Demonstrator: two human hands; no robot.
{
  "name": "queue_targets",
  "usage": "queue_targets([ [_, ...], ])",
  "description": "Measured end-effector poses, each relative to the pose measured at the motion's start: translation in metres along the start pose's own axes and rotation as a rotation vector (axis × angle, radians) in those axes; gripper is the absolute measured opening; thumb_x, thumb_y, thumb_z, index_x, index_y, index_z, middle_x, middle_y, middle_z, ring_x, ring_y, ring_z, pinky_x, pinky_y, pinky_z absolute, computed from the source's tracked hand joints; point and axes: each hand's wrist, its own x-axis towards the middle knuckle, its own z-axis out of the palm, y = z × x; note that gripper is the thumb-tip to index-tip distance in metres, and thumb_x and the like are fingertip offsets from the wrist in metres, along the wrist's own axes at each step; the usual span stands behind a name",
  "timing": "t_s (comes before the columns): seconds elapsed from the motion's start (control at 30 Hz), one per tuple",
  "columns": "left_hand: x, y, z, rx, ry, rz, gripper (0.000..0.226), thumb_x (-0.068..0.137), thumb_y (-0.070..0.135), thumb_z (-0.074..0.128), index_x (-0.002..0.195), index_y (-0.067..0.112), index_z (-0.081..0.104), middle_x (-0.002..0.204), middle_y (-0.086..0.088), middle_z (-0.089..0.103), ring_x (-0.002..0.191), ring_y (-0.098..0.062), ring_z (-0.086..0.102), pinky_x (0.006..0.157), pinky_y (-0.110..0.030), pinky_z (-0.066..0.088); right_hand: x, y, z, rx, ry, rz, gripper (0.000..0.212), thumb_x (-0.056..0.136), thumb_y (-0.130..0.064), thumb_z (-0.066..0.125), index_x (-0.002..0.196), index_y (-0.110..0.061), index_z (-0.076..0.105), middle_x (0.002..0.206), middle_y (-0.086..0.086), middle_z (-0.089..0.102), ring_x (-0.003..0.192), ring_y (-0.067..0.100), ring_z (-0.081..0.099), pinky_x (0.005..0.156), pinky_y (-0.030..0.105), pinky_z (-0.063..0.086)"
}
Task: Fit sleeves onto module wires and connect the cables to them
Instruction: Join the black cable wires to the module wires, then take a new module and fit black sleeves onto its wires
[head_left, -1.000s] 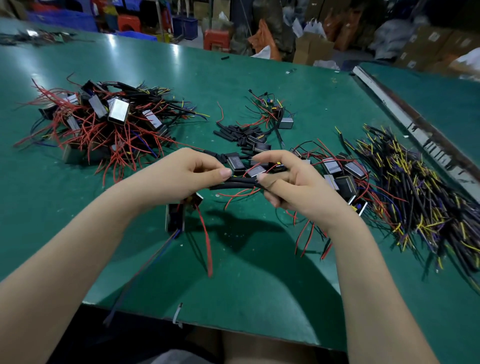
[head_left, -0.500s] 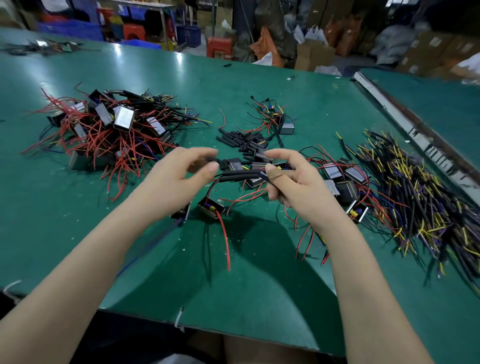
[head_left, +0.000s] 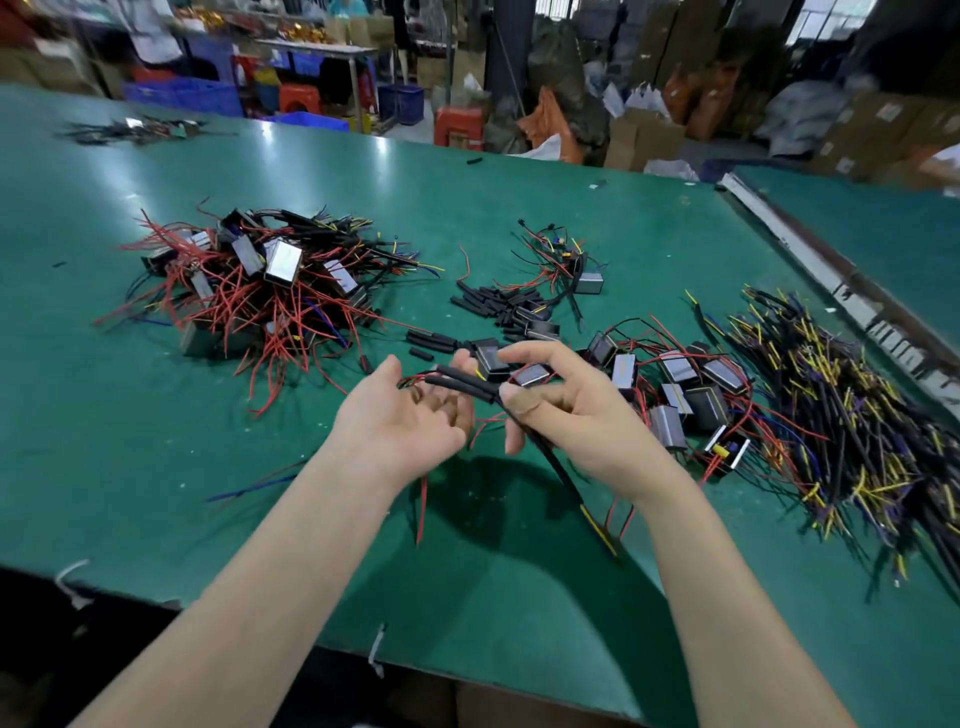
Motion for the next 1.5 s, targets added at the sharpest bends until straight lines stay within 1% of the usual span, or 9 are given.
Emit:
queue_targets([
  [0.13,0.002,0.007,0.005,0.089,-0.051,0.073,0.017,0.1,0.024,0.043,0.102,0.018,0.058,0.085,0.006,0.07,0.066,-0.007,0.068,0.066,-0.027,0.043,0.001,-0.001,0.001,-0.001,-0.031,0.054,0.017,0.097,-0.024,0.053,0.114,-0.027,0.052,0.066,0.004,0.07,0.056,0.013,0.051,0.057,0.017,0.041],
  [0.4,-0.001,0.01,0.016,0.298,-0.163,0.314,0.018,0.1,0.019,0.041,0.095,0.014,0.057,0.084,0.005,0.074,0.07,-0.009,0.071,0.054,-0.022,0.056,0.007,0.008,0.002,-0.048,0.121,0.093,0.018,0.097,-0.036,0.047,0.112,-0.029,0.055,0.071,-0.011,0.066,0.056,0.006,0.056,0.054,0.006,0.038],
  [0.5,0.0,0.027,0.031,0.146,-0.177,0.311,0.02,0.1,0.018,0.041,0.092,0.009,0.057,0.097,0.003,0.069,0.085,-0.016,0.07,0.059,-0.028,0.058,0.008,0.008,-0.001,-0.031,0.176,0.108,0.032,0.09,-0.05,0.046,0.111,-0.029,0.057,0.076,-0.009,0.07,0.06,0.009,0.059,0.058,0.009,0.042],
  [0.77,0.004,0.089,0.085,-0.227,-0.213,0.427,0.021,0.099,0.014,0.045,0.085,0.003,0.057,0.12,-0.009,0.064,0.118,-0.025,0.058,0.079,-0.032,0.05,0.014,0.009,0.011,0.131,0.178,0.286,0.014,0.1,-0.025,0.047,0.106,-0.02,0.059,0.069,-0.002,0.069,0.054,0.012,0.059,0.045,0.018,0.037],
  [0.93,0.053,0.134,0.132,-0.1,-0.078,0.654,0.038,0.101,0.035,0.039,0.133,0.017,0.049,0.135,-0.002,0.053,0.116,-0.016,0.053,0.092,-0.028,0.043,0.016,0.016,0.027,0.003,0.104,0.344,0.01,0.099,-0.019,0.051,0.107,-0.021,0.057,0.068,-0.005,0.069,0.054,0.007,0.056,0.048,0.014,0.04],
  [1.03,0.088,0.147,0.126,0.041,-0.017,0.555,0.033,0.099,0.043,0.038,0.101,0.018,0.059,0.122,0.001,0.058,0.091,-0.019,0.057,0.082,-0.03,0.048,0.014,0.023,0.031,-0.021,0.058,0.385,0.011,0.098,-0.021,0.052,0.108,-0.023,0.056,0.069,-0.008,0.069,0.056,0.004,0.057,0.057,0.014,0.045],
  [1.1,0.109,0.142,0.113,-0.01,-0.134,0.475,0.03,0.099,0.034,0.035,0.089,0.016,0.056,0.128,-0.005,0.058,0.101,-0.024,0.058,0.093,-0.039,0.046,0.015,0.025,0.028,-0.014,0.058,0.398,0.011,0.098,-0.021,0.052,0.107,-0.025,0.057,0.071,-0.008,0.07,0.058,0.004,0.058,0.053,0.014,0.041],
  [1.27,0.135,0.108,0.086,-0.007,-0.037,0.298,0.022,0.098,0.025,0.035,0.114,0.018,0.048,0.142,-0.007,0.046,0.126,-0.021,0.047,0.101,-0.035,0.036,0.018,0.025,0.027,0.001,0.048,0.422,0.011,0.097,-0.017,0.052,0.105,-0.023,0.057,0.07,-0.008,0.07,0.056,0.002,0.057,0.05,0.012,0.039],
  [1.5,0.122,0.058,0.076,0.274,-0.063,0.175,0.057,0.101,0.021,0.028,0.15,0.006,0.004,0.159,-0.011,0.01,0.147,-0.021,0.009,0.117,-0.039,0.008,0.019,0.025,0.024,0.016,0.051,0.423,0.01,0.097,-0.017,0.052,0.102,-0.023,0.057,0.068,-0.009,0.069,0.056,0.003,0.057,0.049,0.014,0.039],
])
